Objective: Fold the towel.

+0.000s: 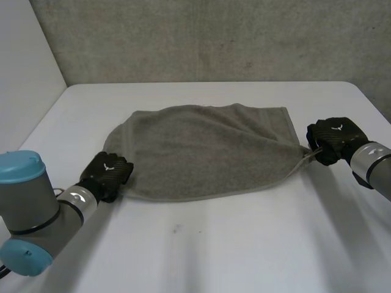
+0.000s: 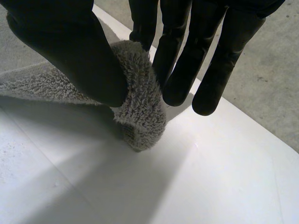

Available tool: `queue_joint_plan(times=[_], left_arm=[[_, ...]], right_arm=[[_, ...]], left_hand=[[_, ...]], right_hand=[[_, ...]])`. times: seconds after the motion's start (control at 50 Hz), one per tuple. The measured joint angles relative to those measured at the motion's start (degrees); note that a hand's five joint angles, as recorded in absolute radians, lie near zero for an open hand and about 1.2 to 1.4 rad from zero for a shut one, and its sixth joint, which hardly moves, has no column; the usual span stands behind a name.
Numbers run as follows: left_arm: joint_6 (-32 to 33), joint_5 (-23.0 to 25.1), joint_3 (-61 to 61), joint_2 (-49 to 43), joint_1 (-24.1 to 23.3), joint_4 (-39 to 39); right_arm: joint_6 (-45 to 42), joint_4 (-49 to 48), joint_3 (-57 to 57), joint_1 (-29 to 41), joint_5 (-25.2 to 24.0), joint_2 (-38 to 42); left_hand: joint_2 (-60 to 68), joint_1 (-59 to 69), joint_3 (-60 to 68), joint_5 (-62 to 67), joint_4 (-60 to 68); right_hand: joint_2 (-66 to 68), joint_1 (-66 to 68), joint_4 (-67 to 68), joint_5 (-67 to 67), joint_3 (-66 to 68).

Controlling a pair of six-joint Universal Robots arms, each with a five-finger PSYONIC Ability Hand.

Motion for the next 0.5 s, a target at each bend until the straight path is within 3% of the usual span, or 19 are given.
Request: queue_joint_plan(times=[0.34,0.36,0.42,0.5], left_arm=[[-0.05,0.0,-0.14,1.05,-0.03,-0.57],[-0.04,0.02,-0.18,1.06,-0.1,-0.6],[0.0,0.07,-0.36,1.19,-0.54,-0.76],[0.02,0.06,-0.42,1.17,-0.97,-0.89]], right_arm=[[0.0,0.0,-0.19,0.04,0.07,0.44],[0.0,0.0,-0.17,0.05,0.07,0.44],[0.0,0.0,-0.11,0.07,0.09,0.43],[0.0,0.0,-0.1,0.09,0.09,0.43]], left_hand=[[5.75,5.72,5.74,5.61,5.7],[-0.93,-1.6,-0.83,-0.85,-0.97],[-7.89,-8.03,-7.44,-7.58,-7.64],[-11.34,-11.17,-11.19,-11.32,-11.35]], right_hand=[[0.0,0.0,0.0,0.0,0.0],[0.0,0.0,0.0,0.01,0.0],[0.0,0.0,0.0,0.0,0.0],[0.0,0.0,0.0,0.0,0.0]])
